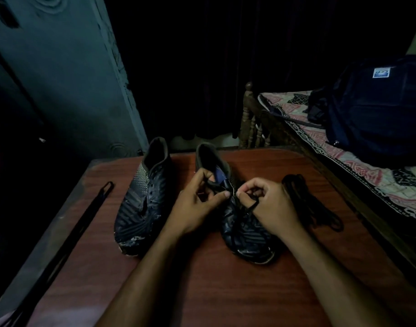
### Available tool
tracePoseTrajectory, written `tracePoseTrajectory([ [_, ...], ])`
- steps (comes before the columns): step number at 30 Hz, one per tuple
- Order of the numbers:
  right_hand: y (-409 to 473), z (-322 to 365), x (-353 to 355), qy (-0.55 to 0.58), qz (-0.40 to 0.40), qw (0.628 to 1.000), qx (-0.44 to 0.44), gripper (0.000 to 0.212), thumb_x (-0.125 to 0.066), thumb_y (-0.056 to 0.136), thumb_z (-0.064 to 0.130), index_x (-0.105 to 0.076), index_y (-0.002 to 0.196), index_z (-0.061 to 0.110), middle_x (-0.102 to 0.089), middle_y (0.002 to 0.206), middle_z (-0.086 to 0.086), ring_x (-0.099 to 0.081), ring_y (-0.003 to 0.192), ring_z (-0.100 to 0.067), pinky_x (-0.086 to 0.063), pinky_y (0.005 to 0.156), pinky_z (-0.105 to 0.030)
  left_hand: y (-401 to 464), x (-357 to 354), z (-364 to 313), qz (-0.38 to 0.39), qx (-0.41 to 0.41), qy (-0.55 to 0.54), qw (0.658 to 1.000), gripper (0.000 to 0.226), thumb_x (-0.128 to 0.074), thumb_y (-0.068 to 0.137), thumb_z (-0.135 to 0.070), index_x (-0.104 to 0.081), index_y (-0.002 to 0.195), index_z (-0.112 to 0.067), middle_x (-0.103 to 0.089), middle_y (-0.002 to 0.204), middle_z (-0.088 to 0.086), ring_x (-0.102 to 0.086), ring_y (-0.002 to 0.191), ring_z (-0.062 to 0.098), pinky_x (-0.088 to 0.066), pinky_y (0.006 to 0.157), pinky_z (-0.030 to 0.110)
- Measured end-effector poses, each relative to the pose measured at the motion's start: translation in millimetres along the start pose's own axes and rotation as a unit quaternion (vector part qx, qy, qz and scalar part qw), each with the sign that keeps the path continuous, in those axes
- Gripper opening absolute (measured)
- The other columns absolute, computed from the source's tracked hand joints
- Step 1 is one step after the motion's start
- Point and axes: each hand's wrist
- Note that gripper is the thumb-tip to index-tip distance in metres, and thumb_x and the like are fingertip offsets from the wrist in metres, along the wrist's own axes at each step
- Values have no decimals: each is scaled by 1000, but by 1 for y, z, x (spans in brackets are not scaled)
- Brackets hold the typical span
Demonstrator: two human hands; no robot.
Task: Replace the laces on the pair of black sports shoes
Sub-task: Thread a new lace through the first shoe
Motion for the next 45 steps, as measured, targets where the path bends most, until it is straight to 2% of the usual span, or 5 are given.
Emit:
tracePoseTrajectory([
  [14,1,1,0,9,-7,1000,8,11,-76,83,22,-69,76,27,-69,73,7,-64,69,-9,-57,67,-41,3,1,3,-27,13,-62,998,23,-79,88,-12,-62,92,-27,-63,74,-4,-59,67,16,-49,68,39],
  [24,0,0,4,-67,82,980,168,27,-64,97,20,-71,118,36,-50,86,9,-55,80,-8,-42,67,-19,5,1,3,0,10,-107,994,19,-71,83,-8,-61,98,-14,-60,75,2,-57,66,18,-48,67,29],
  [34,0,3,2,-65,71,982,163,2,-66,94,26,-66,96,28,-56,84,11,-54,75,-8,-42,62,-27,2,0,2,19,3,-122,992,21,-75,88,-1,-57,95,-9,-57,72,4,-55,65,19,-47,66,28],
  [42,0,0,3,-17,79,990,112,7,-69,94,20,-72,92,26,-57,71,18,-53,63,0,-35,57,-11,2,1,3,42,0,-110,993,15,-73,92,-3,-59,95,-10,-55,76,8,-55,70,20,-46,69,29],
  [45,3,-2,5,34,92,991,92,13,-69,95,18,-71,93,30,-64,77,11,-59,67,-3,-44,61,-19,0,1,-1,64,-11,-76,995,11,-66,97,-4,-69,103,-13,-63,82,2,-59,75,12,-48,73,25],
])
Point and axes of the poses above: each hand's wrist, its own y-axis towards the middle knuckle, its own x-axis out of the back of the hand, z = x × y
